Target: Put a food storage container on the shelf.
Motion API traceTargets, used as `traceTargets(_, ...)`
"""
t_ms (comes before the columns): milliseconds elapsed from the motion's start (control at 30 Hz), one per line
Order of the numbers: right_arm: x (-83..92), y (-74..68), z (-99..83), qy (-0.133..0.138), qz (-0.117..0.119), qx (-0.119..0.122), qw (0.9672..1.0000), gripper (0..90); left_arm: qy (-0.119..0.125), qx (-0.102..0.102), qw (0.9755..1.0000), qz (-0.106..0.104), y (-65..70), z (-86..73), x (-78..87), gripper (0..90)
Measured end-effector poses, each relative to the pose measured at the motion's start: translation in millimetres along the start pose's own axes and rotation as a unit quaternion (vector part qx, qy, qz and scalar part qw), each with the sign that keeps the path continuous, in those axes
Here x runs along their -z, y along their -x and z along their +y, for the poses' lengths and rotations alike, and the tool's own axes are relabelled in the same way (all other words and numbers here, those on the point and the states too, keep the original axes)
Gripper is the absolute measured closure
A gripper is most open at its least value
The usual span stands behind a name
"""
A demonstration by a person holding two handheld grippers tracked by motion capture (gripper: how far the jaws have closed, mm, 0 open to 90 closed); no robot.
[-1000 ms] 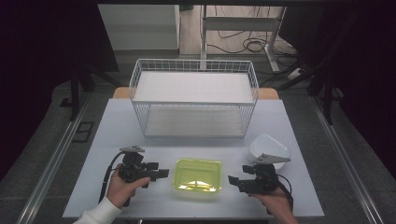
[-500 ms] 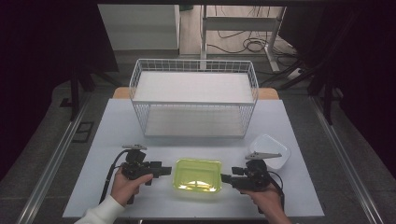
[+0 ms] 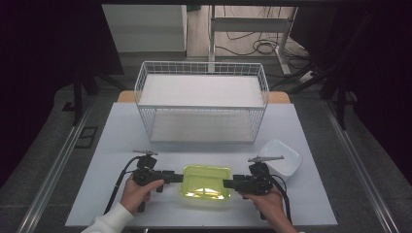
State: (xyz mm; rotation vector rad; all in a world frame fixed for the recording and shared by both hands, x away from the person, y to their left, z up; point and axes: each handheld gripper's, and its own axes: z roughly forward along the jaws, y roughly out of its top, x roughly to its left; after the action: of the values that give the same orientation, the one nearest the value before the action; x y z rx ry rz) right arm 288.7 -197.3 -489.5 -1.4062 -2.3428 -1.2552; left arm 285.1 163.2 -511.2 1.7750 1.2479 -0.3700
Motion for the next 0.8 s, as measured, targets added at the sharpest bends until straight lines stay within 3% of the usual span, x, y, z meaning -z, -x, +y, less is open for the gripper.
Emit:
traceTargets(100,-4.4,1.5,-0.2,-0.001,0.004,-0.015,0.9999,40.0,0.003,0.021,0.9997,-0.012,-6.2,-0.4,-2.5,37.8)
traceTargets(267,-6.1,3.6,-2.0,-0.002,0.003,-0.027,0.9996,41.3,0.003,0.025,0.9996,-0.016,-8.2,-0.7,-4.3,40.6)
traceTargets(467,-9.2,9.2,-5.7,-0.005,0.004,-0.059,0.9982,45.5,-0.014,0.026,0.9993,-0.023,-9.1,-2.1,-12.8,47.1)
traceTargets(500,-11.5,11.9,-7.8,-0.006,0.013,-0.073,0.9973,49.4,-0.021,0.028,0.9989,-0.030,-9.5,-2.9,-16.5,51.8)
traceTargets(600,-12.8,14.3,-9.2,-0.004,0.025,-0.083,0.9962,55.0,-0.027,0.027,0.9984,-0.042,-9.3,-3.8,-19.9,59.6)
traceTargets(633,-13.5,17.6,-11.0,-0.005,0.042,-0.097,0.9944,62.4,-0.031,0.030,0.9976,-0.054,-8.7,-4.6,-22.5,62.6)
traceTargets(667,-13.5,17.6,-11.0,-0.005,0.042,-0.097,0.9944,62.4,-0.031,0.030,0.9976,-0.054,-8.7,-4.6,-22.5,64.7)
traceTargets(700,-13.7,18.6,-12.7,-0.006,0.043,-0.107,0.9933,66.3,-0.030,0.029,0.9983,-0.041,-7.6,-5.7,-23.4,68.6)
traceTargets(800,-12.1,20.3,-14.4,0.000,0.049,-0.125,0.9909,69.8,-0.025,0.040,0.9978,-0.046,-9.3,-7.2,-22.9,71.5)
